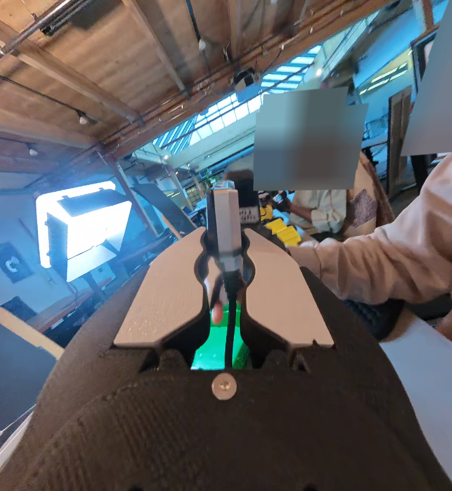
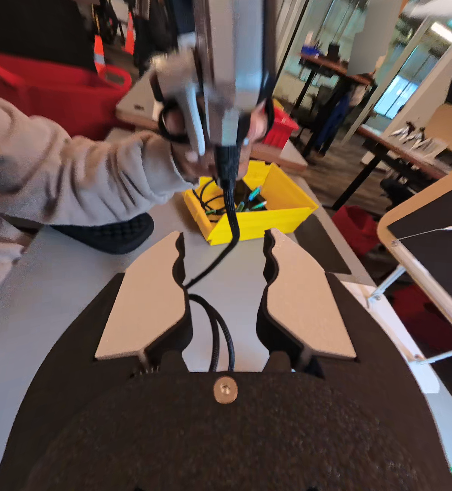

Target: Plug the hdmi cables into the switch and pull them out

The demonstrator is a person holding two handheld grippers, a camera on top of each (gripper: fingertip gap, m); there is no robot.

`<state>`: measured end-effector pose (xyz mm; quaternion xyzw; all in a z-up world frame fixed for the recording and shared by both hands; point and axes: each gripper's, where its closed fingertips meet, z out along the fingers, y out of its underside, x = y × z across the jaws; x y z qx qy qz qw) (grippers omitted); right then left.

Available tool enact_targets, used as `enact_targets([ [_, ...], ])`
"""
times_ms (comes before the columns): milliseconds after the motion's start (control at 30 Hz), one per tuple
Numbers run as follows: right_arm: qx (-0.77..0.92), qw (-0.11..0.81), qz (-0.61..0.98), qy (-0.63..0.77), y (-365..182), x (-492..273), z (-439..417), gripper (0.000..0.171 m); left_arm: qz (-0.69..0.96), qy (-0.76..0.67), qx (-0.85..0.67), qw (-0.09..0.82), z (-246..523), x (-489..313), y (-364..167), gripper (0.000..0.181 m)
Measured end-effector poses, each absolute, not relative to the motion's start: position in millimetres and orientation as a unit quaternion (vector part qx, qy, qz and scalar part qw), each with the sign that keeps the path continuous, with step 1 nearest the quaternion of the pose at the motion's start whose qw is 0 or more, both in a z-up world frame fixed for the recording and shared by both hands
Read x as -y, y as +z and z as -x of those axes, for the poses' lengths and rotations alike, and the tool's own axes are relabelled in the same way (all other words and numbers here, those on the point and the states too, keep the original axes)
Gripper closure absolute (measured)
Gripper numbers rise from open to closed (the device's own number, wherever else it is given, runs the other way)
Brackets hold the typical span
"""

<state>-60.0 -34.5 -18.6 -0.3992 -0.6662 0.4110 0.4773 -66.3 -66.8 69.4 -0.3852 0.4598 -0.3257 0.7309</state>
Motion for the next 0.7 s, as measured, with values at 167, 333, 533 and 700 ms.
enact_targets([
  [167,0.663,0.522,0.369,0.389,-41,41,103,0.143,0.357,-0.37,-0.453,0.728,65,79,77,0.159],
  [333,0.653,0.512,0.376,0.413,-25,29,80,0.165,0.357,-0.368,-0.457,0.727,84,82,81,0.159],
  [533,0.643,0.556,0.392,0.35,6,3,37,0.164,0.421,-0.308,-0.467,0.714,108,63,64,0.151],
  [700,0.635,0.563,0.447,0.283,14,-20,9,0.164,0.508,-0.155,-0.515,0.673,104,35,23,0.15],
])
